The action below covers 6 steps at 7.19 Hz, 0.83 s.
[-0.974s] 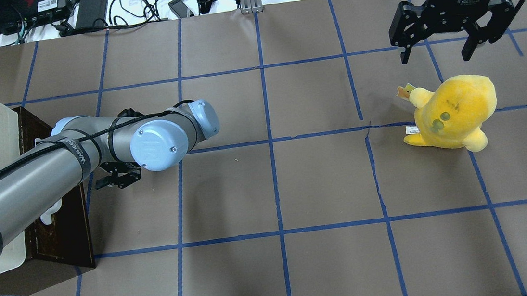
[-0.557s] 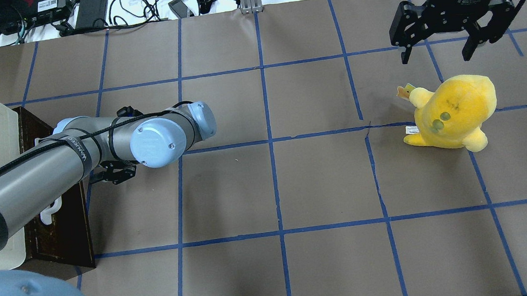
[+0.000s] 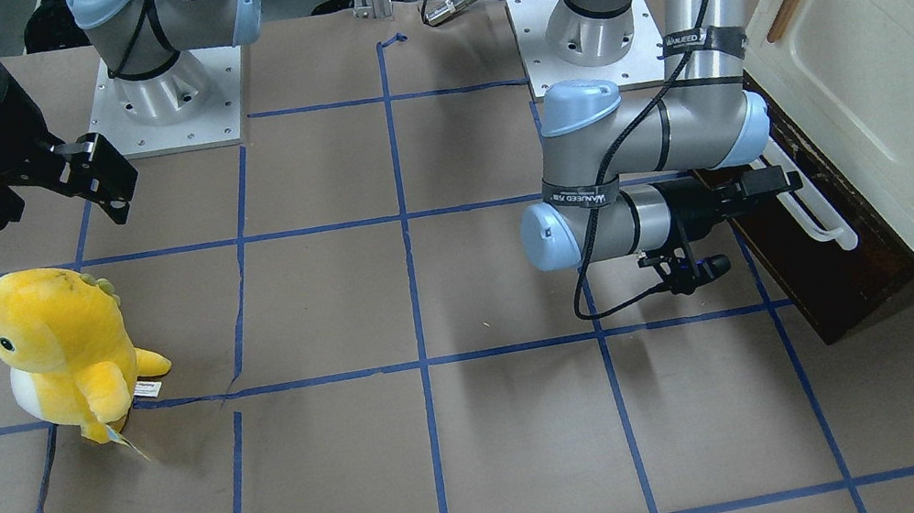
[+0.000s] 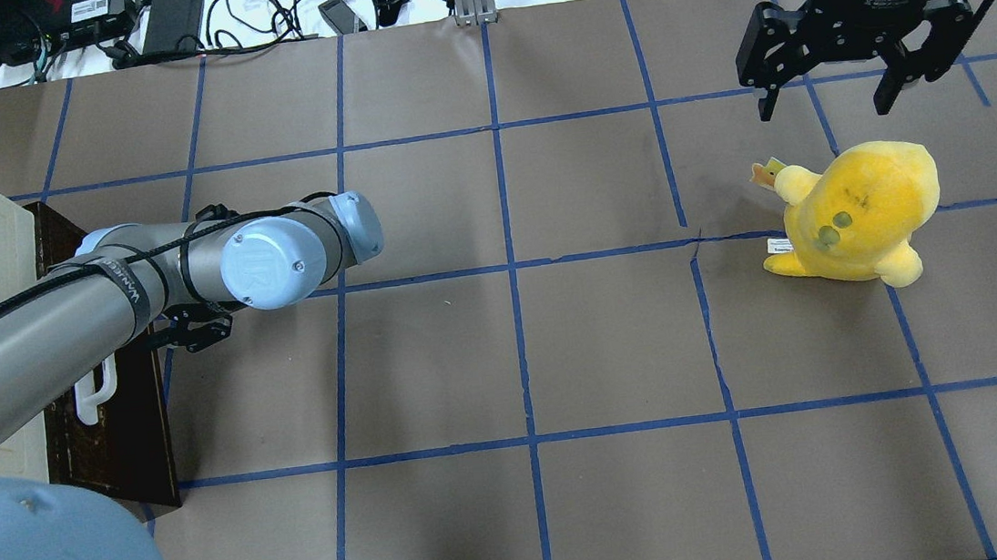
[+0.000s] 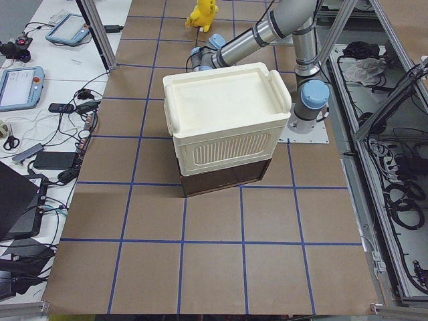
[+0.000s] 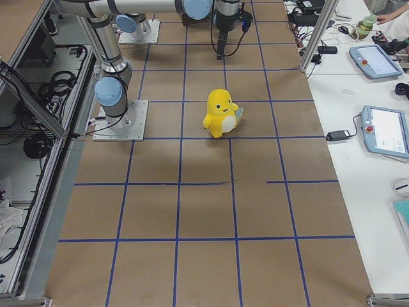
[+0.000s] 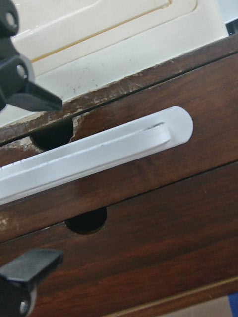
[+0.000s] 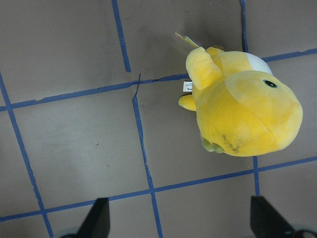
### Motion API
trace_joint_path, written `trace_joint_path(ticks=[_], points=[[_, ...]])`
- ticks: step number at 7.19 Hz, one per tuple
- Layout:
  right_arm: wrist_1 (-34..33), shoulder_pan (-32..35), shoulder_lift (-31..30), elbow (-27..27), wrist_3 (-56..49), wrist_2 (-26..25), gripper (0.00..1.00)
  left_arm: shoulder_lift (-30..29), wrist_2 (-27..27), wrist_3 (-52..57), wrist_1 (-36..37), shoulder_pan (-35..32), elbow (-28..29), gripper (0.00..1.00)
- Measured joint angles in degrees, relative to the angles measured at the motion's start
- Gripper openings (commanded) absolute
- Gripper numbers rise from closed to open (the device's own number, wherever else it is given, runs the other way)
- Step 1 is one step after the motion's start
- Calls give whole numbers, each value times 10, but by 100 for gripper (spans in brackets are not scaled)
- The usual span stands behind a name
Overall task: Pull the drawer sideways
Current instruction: 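Close the left gripper around the white bar handle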
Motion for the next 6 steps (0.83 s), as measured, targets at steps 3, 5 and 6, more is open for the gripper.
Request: trace_joint_path(ticks=[3, 5, 6], points=[[0, 0, 0, 0, 0, 0, 100, -1, 12, -6, -8, 5, -2, 45], [0, 0, 0, 0, 0, 0, 100, -2, 11, -17, -9, 5, -4, 38], [0, 0, 0, 0, 0, 0, 100, -2, 10, -24, -9, 5, -5, 35]])
